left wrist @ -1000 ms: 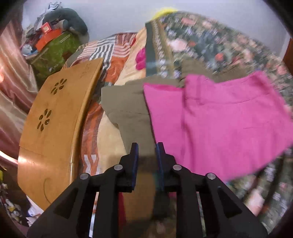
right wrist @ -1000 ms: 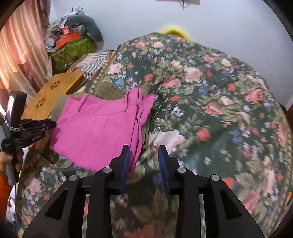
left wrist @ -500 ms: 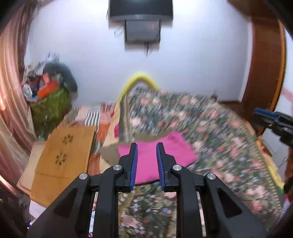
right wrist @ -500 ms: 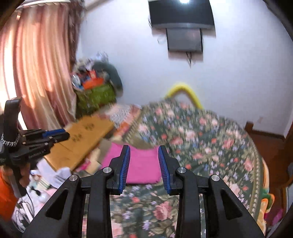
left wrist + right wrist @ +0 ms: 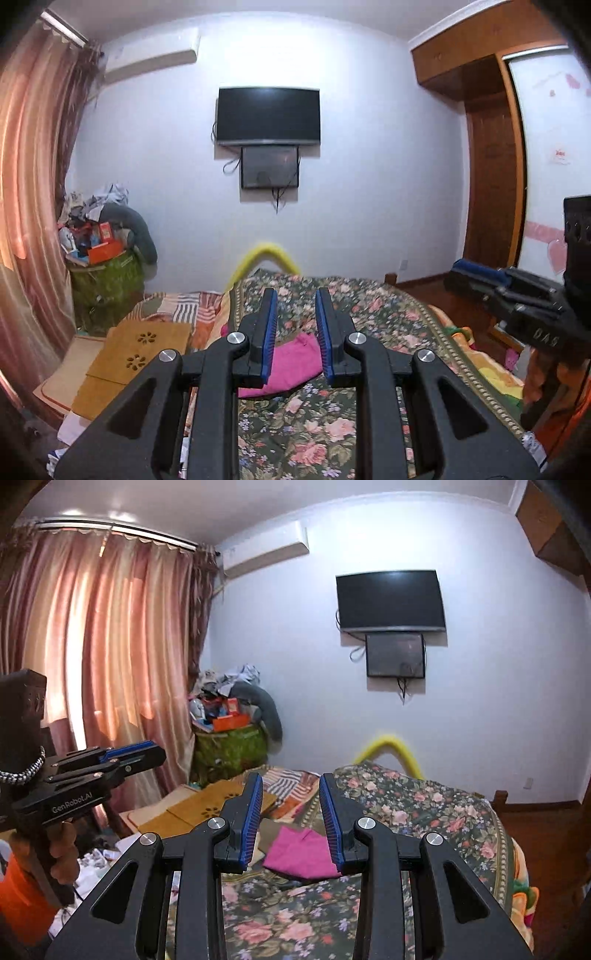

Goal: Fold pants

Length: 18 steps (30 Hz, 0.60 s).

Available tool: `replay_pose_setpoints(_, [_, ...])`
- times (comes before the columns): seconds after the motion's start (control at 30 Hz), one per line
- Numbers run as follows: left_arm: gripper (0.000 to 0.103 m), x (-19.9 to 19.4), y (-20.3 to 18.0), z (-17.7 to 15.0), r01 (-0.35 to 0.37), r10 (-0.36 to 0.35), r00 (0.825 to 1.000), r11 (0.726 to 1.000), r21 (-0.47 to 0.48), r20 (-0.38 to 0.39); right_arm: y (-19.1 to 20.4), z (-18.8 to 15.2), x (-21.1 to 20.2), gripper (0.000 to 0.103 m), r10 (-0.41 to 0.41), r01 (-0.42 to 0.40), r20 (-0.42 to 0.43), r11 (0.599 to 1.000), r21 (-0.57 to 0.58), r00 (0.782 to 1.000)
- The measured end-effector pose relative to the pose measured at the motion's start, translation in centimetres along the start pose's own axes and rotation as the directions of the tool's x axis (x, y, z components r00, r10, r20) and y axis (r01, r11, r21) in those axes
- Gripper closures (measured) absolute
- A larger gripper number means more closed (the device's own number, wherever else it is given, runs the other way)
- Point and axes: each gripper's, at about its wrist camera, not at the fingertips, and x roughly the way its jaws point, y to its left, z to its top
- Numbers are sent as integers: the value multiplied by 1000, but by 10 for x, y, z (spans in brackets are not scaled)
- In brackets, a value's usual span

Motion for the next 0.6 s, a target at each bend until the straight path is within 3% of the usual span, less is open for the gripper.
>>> replay_pose_setpoints(0.1, [75,-19,-4,-5,14,-13,1000,1000,-23,26,12,-7,-16,75,-5,5,31,1000,-2,1000])
replay_pose_setpoints(0.2, [53,-34,-8,-13,-12,14,998,999,-31,54,16,-13,-21,71,-5,5,33,1000,5,999])
replay_pose_setpoints(0.27, [38,-40,-10,-17,-31,33,997,999,-31,70,17,-16,-22,50,-2,1,35,1000,19,999])
replay_pose_setpoints(0.33, [32,-44,-11,-19,-48,49,995,999,-25,82,18,-18,-25,45,-3,2,41,1000,25,999])
replay_pose_setpoints(0.4, [20,-48,-12,-21,-63,64,994,998,-23,92,18,-18,-25,38,-9,8,34,1000,27,999])
replay_pose_setpoints(0.47, [0,-53,-11,-22,-82,85,990,996,-31,113,19,-19,-28,24,-25,24,39,999,30,999])
replay_pose_setpoints(0.6, [0,-58,-11,-27,-101,104,986,994,-31,129,23,-21,-36,12,-63,61,66,998,23,996])
